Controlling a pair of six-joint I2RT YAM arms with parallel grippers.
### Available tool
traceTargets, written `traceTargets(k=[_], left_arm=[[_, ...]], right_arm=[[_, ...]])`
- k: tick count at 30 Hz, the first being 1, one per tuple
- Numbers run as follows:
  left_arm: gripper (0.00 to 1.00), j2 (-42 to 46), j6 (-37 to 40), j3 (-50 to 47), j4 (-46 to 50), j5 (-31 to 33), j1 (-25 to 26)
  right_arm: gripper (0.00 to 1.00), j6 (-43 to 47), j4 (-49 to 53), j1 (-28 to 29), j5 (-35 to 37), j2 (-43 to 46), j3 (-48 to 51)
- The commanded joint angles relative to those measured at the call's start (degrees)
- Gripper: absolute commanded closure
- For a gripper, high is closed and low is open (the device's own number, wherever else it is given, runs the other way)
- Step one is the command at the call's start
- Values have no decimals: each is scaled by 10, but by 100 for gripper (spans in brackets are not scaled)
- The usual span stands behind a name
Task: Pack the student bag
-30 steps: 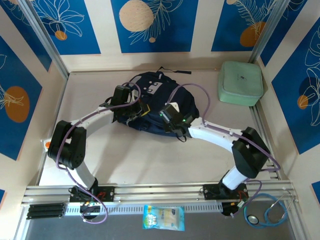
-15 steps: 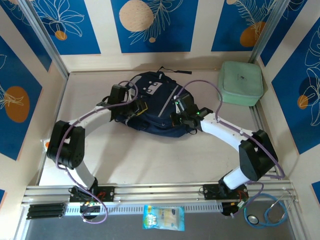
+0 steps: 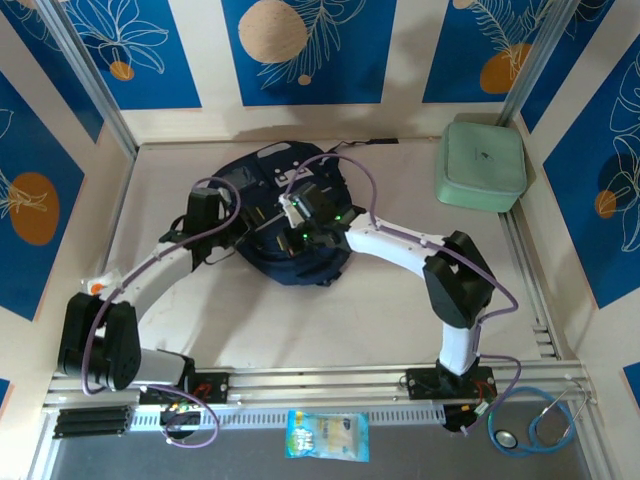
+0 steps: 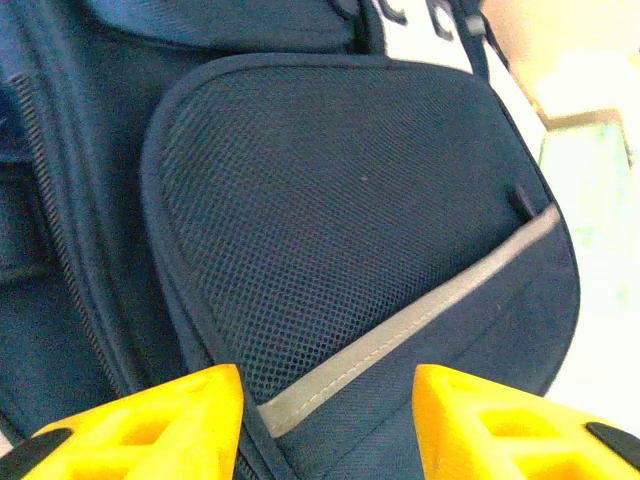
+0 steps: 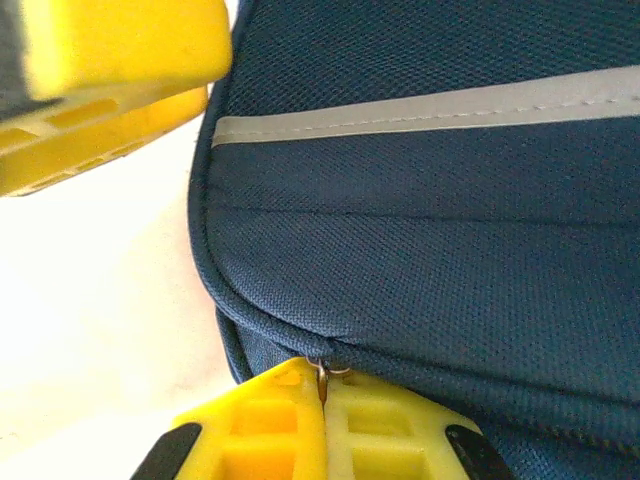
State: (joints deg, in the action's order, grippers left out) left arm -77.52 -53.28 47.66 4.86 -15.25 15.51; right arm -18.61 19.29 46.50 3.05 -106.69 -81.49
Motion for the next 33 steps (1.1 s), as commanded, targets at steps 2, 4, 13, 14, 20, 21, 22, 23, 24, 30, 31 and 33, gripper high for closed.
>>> traceTargets(k=[2, 4, 13, 14, 20, 21, 22, 23, 24, 30, 31, 33], left_arm=[[53, 28, -39, -21, 2, 53, -1], [54, 33, -43, -23, 8, 60, -1], [63, 39, -66, -42, 6, 74, -1], [64, 37, -66, -43, 1, 73, -1], [67, 4, -55, -22, -16, 46, -1], [67, -3, -55, -18, -17, 42, -1], [68, -7, -54, -17, -20, 40, -1], [70, -11, -55, -16, -24, 40, -1], [74, -14, -55, -15, -25, 41, -1], [89, -18, -27, 2, -5, 60, -2], [90, -17, -19, 7, 2, 62, -2], [92, -16, -6, 12, 12, 65, -2]], right_arm=[[99, 4, -24, 8, -40, -19, -43], [99, 3, -26, 11, -39, -23, -44], [99, -8, -31, 18, -45, -26, -40], [99, -7, -31, 19, -47, -26, -41], [99, 1, -23, 28, -40, -25, -43], [99, 2, -22, 29, -38, -24, -41], [99, 1, -22, 29, -37, -22, -40], [99, 1, -21, 29, -34, -20, -37], [99, 1, -21, 28, -31, -17, -33], [99, 25, -1, 24, 34, 15, 10], [100, 33, 4, 21, 43, 23, 22], [100, 42, 8, 9, 56, 37, 44]])
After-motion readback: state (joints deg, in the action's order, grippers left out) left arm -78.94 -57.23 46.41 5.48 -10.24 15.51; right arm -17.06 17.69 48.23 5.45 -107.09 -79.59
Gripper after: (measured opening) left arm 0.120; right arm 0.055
